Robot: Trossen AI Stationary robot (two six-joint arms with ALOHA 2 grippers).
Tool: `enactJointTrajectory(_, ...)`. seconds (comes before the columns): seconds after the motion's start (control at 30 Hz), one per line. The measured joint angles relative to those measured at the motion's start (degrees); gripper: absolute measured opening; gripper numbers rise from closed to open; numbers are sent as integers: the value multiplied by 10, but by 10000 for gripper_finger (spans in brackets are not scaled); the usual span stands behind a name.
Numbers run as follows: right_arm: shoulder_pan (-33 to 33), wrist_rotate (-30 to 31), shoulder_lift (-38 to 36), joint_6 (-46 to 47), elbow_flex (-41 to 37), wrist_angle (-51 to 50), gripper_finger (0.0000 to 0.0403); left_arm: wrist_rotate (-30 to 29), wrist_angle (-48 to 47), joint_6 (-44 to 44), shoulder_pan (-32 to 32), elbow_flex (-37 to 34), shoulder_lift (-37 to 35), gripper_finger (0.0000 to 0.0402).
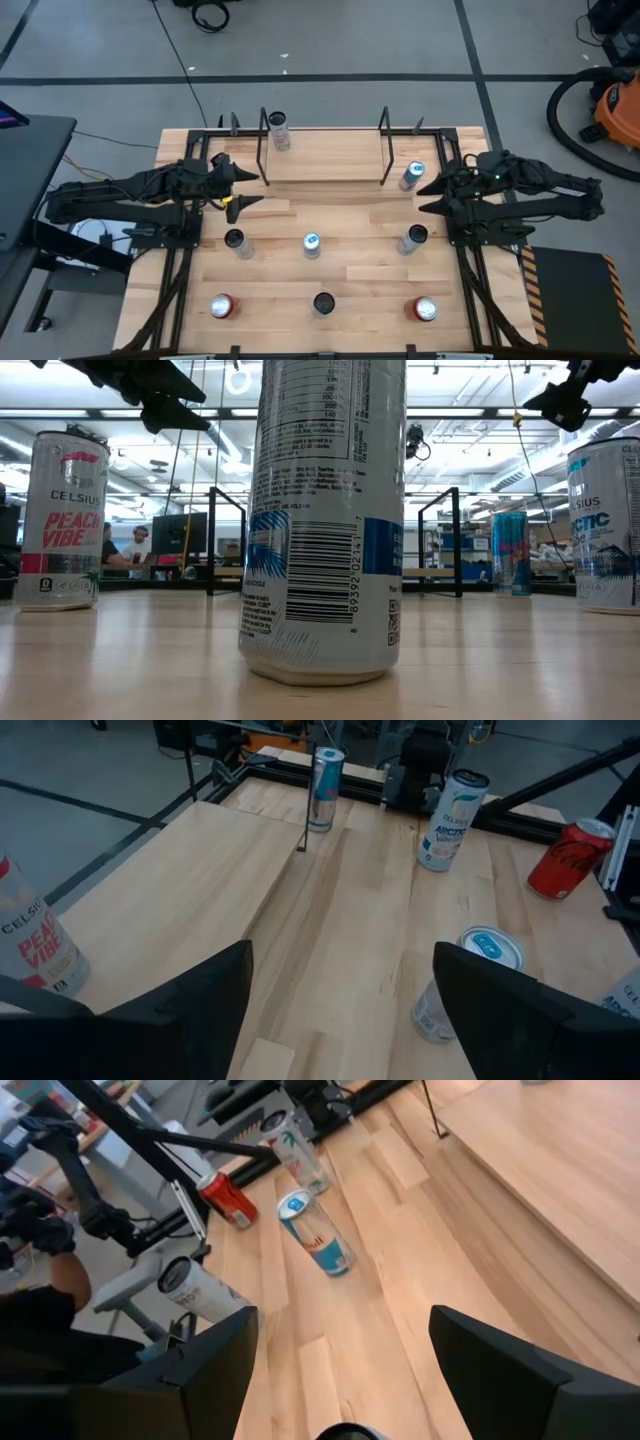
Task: Place canned beverage on shelf
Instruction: Put the top white blue soda can on the shelf
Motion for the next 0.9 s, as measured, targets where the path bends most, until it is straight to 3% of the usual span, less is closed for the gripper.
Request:
enactJointTrajectory(0.17,7,0,16,-3,0,28,304,0,-1,-1,0,0,0,311)
enactJointTrajectory(0.53,90,-12,19,-81,0,215,304,0,-1,-1,0,0,0,311)
enactJointTrajectory(0.73,95,-16,20,-106,0,330,304,0,-1,-1,0,0,0,311)
enactJointTrajectory(0.9,95,-47,20,-107,0,358,304,0,-1,-1,0,0,0,311)
